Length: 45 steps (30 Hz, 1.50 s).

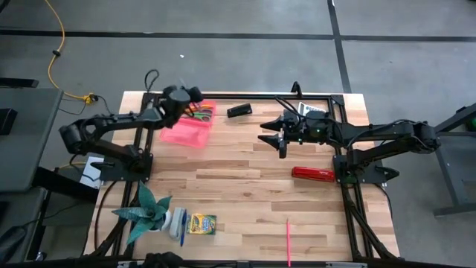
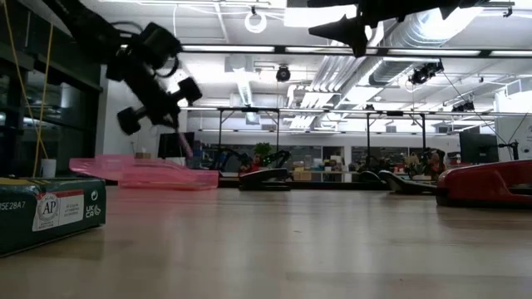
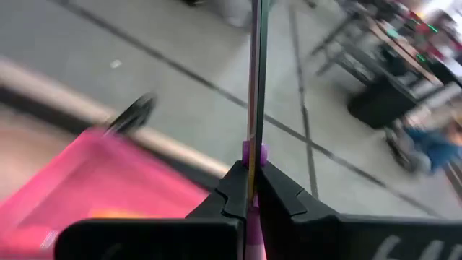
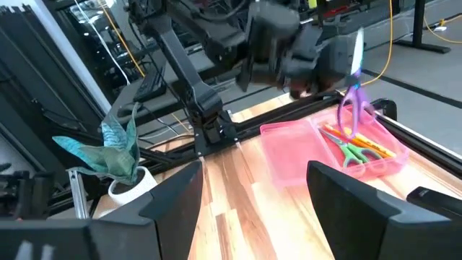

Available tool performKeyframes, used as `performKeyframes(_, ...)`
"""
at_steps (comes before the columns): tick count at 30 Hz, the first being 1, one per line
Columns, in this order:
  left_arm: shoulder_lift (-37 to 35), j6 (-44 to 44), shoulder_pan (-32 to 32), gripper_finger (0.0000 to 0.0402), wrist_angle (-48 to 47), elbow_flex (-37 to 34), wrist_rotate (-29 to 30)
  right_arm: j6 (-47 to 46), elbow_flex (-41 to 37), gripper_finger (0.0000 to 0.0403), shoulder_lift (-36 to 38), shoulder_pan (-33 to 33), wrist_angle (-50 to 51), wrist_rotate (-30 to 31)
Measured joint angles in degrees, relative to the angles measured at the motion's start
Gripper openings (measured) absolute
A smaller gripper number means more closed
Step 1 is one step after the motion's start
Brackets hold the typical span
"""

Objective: Pack school essentials
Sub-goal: Put the purple scissors into the pink supply box

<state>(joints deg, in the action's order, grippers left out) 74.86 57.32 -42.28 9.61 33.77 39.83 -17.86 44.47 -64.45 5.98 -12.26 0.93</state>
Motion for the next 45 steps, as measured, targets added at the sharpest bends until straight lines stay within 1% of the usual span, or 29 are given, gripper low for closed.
performKeyframes(2, 0.3, 5.4, 1.0, 0.0, 0.5, -2.4, 2.3, 0.2, 0.0, 0.024, 0.0, 0.0, 0.3, 0.0)
performKeyframes(6, 2.1, 12.3, 1.3, 0.0, 1.0, -5.8, 2.7, 0.3, 0.0, 0.024, 0.0, 0.0, 0.4, 0.0)
performKeyframes(14, 7.8, 12.6, 0.8, 0.0, 13.1, -6.4, 2.7, -0.1, 0.0, 0.024, 0.0, 0.0, 0.5, 0.0)
performKeyframes(18, 10.6, 14.6, 0.2, 0.0, 12.6, -6.5, 0.5, -0.1, 0.0, 0.024, 0.0, 0.0, 0.6, 0.0)
performKeyframes(22, 11.3, 15.0, 0.9, 0.0001, 12.9, -6.4, 0.2, -0.1, 0.0, 0.024, 0.0, 0.0, 0.6, 0.0)
performKeyframes(26, 11.3, 12.0, 1.2, 0.0017, 13.5, -6.4, -0.7, -0.1, 0.0, 0.024, 0.0, 0.0, 0.6, 0.8)
performKeyframes(29, 11.3, 9.4, 1.2, 0.0039, 13.4, -6.4, -2.2, 0.0, 0.0, 0.024, 0.0, 0.0, 0.6, 2.1)
performKeyframes(33, 11.3, 6.7, 1.2, 0.007, 13.4, -6.4, -3.2, 0.1, 0.0, 0.024, 0.0, 0.0, 0.6, 2.2)
performKeyframes(37, 11.2, 6.0, 1.1, 0.0099, 13.3, -6.4, -3.5, -0.1, 0.0, 0.024, 0.0, 0.0, 0.6, 2.3)
performKeyframes(39, 10.5, 5.2, 1.1, 0.0112, 12.8, -6.4, -4.1, -0.1, 0.0, 0.024, 0.0, 0.0, 0.6, 2.3)
performKeyframes(42, 8.9, 1.6, 1.1, 0.0129, 11.9, -6.4, -4.9, -0.1, 0.0, 0.024, 0.0, 0.0, 0.6, 2.3)
performKeyframes(45, 5.9, -1.9, 1.1, 0.0142, 10.2, -6.4, -5.2, -0.1, 0.0, 0.024, 0.0, 0.0, 0.6, 2.3)
